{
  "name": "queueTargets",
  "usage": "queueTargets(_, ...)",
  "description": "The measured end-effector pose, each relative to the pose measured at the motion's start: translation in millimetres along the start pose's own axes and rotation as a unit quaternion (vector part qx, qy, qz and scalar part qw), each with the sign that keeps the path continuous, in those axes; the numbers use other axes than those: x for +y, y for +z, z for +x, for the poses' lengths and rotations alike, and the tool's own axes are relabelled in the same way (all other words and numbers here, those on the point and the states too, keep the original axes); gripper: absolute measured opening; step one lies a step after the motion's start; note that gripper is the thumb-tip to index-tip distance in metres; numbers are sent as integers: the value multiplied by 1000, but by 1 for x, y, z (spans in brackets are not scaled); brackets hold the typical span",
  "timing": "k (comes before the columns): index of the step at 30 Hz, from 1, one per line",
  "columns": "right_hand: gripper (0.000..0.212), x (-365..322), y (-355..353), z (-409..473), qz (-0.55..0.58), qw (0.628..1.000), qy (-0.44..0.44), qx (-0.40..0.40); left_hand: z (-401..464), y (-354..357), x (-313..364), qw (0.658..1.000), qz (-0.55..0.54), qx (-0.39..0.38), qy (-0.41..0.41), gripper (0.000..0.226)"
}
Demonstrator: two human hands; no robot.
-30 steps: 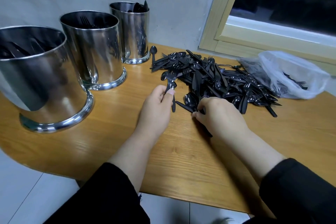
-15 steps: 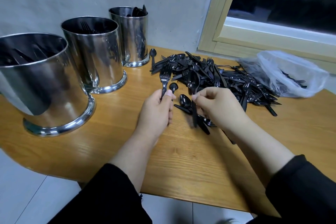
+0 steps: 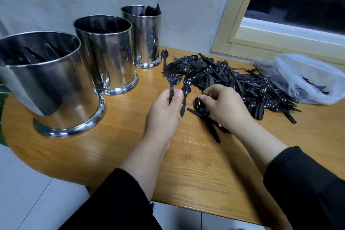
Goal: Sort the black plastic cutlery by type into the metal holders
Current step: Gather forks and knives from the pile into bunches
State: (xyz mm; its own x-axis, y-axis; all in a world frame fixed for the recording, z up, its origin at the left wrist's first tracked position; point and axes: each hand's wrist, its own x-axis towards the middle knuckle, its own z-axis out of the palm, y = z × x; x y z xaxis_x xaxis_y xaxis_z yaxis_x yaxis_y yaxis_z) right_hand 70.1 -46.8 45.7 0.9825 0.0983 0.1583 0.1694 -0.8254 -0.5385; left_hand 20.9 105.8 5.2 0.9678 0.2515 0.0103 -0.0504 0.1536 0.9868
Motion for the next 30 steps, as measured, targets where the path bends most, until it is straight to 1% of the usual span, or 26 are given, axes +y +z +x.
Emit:
queueTargets(2,33,8,2,5,-86,996,-11,-28,1,0,0,999,-26,27,-10,22)
queueTargets(5,40,8,7,8,-143,989,-20,-38,3,1,0,998,-36,41,-16,20)
queueTargets(15,23,4,22,15,-167,985,6,-36,3,1,1,998,-35,44,-14,21)
queueTargets(17,20,4,23,14,-156,987,4,-31,3,1,1,998,-37,41,-16,20)
queueTargets(19,17,2,18,15,-94,995,4,-19,3,1,1,998,-38,38,-17,19)
queueTargets(21,19,-4,8,16,16,1000,5,11,2,1,1,998,-38,37,-17,19)
queueTargets(23,24,-14,-6,16,111,993,2,50,3,1,1,999,-27,37,-12,20)
queueTargets(24,25,-20,-12,15,153,987,3,56,3,2,1,999,-21,36,-10,20)
queueTargets(27,22,-33,-18,12,265,964,18,21,3,3,0,999,-19,28,-9,20)
queueTargets(28,20,-35,-16,11,282,959,23,9,3,3,0,1000,-16,24,-12,19)
queueTargets(30,17,-37,-8,13,277,961,27,3,2,4,1,1000,-19,9,-18,17)
